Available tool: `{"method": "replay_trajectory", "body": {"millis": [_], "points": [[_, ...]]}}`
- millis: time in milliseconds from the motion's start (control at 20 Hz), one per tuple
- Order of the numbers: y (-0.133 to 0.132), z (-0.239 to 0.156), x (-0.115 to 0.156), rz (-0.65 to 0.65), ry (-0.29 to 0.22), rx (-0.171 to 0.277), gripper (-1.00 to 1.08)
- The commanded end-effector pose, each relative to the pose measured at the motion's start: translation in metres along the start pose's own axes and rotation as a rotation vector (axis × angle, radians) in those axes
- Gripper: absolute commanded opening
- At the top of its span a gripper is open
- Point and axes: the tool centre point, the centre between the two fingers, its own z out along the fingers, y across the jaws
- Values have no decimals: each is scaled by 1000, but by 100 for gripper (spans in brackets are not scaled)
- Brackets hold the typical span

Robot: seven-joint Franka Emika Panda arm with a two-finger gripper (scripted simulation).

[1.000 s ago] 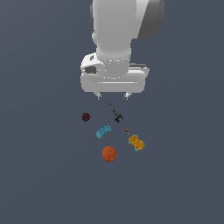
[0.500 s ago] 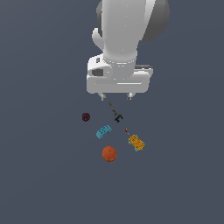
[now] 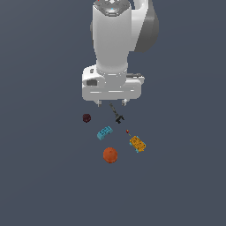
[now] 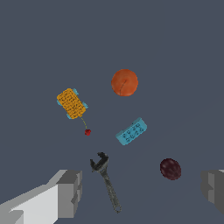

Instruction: Pick up a designated object from a clutter of objects.

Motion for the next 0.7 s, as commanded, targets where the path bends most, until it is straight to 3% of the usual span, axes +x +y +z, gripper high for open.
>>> {"method": "replay_trajectory", "body": {"millis": [0,650], "points": [[10,14,-2,-10,1,5,100],[89,122,-46,-86,21,26,100]]}}
